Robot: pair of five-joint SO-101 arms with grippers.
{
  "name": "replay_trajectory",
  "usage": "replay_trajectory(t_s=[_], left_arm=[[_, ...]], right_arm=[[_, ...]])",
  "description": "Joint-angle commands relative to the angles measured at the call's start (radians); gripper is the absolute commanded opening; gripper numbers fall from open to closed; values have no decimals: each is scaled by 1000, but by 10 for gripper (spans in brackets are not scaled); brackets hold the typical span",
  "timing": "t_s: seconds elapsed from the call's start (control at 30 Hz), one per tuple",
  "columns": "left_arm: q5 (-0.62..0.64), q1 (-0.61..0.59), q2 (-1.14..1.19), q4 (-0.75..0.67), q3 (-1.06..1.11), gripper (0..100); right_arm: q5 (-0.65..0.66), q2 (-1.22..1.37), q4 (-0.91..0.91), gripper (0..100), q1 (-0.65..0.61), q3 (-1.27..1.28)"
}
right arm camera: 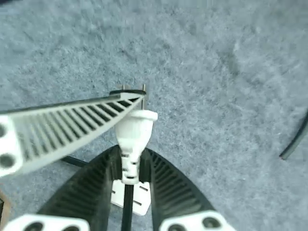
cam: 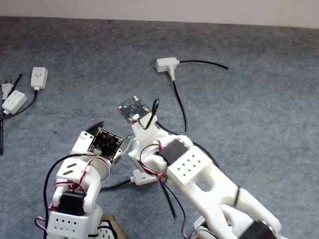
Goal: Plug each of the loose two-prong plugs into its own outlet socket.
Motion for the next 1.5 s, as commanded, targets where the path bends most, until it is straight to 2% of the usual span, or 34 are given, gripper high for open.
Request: replay_trajectory(t_s=[0.0, 0.1, 0.27, 0.37, 0.53, 0.63, 0.73, 0.83, 0.9, 1.03, 1.2, 1.4, 1.47], left_arm=[[-9, 13, 10, -12, 15, 319], [-9, 13, 10, -12, 15, 319], [-9, 13, 10, -12, 15, 319], [-9, 1, 4, -12, 12, 319], [-3, -186, 2, -63, -12, 319], [2, -291, 7, -83, -2, 319], [75, -395, 8, -66, -5, 319], [100, -438, 1, -17, -12, 319], [117, -444, 1, -12, -8, 319], [117, -460, 1, -15, -2, 319], [117, -460, 1, -15, 1, 319], [117, -452, 8, -9, -4, 319], [115, -421, 8, 40, -27, 319]], right_arm=[[40, -136, 25, 8, 16, -65], [40, -176, 27, 8, 62, -68], [43, -165, 25, 8, 70, -65], [103, -130, 35, 8, 70, -61], [224, -47, 232, 8, 87, -119], [278, 22, 418, 8, 104, -278], [292, 150, 625, 8, 130, -513], [276, 312, 802, 8, 137, -756], [221, 398, 825, 8, 142, -858], [44, 503, 823, 8, 150, -865], [-115, 555, 825, 6, 173, -839], [-63, 556, 825, 6, 182, -748], [-28, 556, 825, 6, 183, -728]])
